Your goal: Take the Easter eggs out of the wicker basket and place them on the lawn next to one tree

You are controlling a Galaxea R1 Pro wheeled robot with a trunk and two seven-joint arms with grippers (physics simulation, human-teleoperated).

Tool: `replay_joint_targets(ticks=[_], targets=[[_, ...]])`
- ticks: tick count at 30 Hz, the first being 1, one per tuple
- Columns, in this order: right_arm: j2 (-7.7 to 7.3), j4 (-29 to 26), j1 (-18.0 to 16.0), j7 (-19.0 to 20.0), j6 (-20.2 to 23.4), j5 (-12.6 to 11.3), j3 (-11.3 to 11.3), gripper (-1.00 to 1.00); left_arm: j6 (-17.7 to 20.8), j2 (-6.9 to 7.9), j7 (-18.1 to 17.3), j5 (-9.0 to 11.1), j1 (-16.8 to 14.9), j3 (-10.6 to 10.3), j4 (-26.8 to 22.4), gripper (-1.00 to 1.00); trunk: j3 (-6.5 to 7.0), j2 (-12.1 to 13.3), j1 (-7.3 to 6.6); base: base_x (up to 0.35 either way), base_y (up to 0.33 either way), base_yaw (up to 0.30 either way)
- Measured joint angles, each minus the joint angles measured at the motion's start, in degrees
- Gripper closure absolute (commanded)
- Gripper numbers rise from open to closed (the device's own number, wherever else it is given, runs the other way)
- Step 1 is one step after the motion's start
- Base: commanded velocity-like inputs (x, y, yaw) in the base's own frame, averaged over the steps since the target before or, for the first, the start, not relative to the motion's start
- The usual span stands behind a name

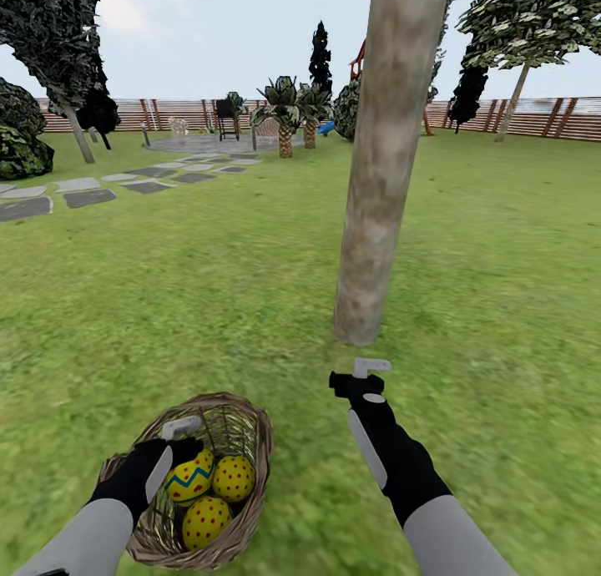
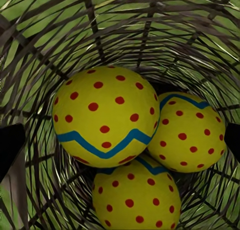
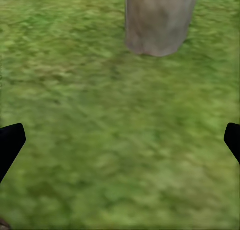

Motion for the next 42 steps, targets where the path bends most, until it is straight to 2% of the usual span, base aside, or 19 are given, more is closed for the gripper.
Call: replay_joint_targets(ticks=[2, 11, 30, 37, 42], targets=[[0.01, 0.0, -0.02, 0.0, 0.0, 0.01, 0.1, -1.0, -0.03, 0.0, 0.1, 0.0, 0.01, 0.01, -0.09, -1.0, 0.0, 0.0, 0.0, 0.0, 0.0, 0.0], [0.03, 0.01, -0.01, 0.0, 0.0, 0.01, 0.19, -1.0, -0.08, 0.0, 0.2, 0.0, 0.02, 0.02, -0.23, -1.0, -1.61, -3.59, 1.97, 0.0, 0.0, 0.0], [0.0, 0.05, -0.04, 0.0, -0.09, -0.02, 0.21, -1.0, -0.45, 0.0, 1.13, 0.0, 0.01, 0.03, -1.36, -1.0, -1.62, -3.61, 1.98, 0.0, 0.0, 0.0], [-0.01, 0.02, -0.04, 0.0, -0.12, 0.02, 0.19, -1.0, -0.47, 0.0, 1.17, 0.0, 0.02, 0.03, -1.4, -1.0, -2.87, -6.4, 3.51, 0.0, 0.0, 0.0], [-0.01, 0.07, -0.02, 0.0, -0.11, 0.04, 0.17, -1.0, -0.52, 0.0, 1.18, 0.0, 0.01, 0.03, -1.41, -1.0, -2.87, -6.42, 3.52, 0.0, 0.0, 0.0]])
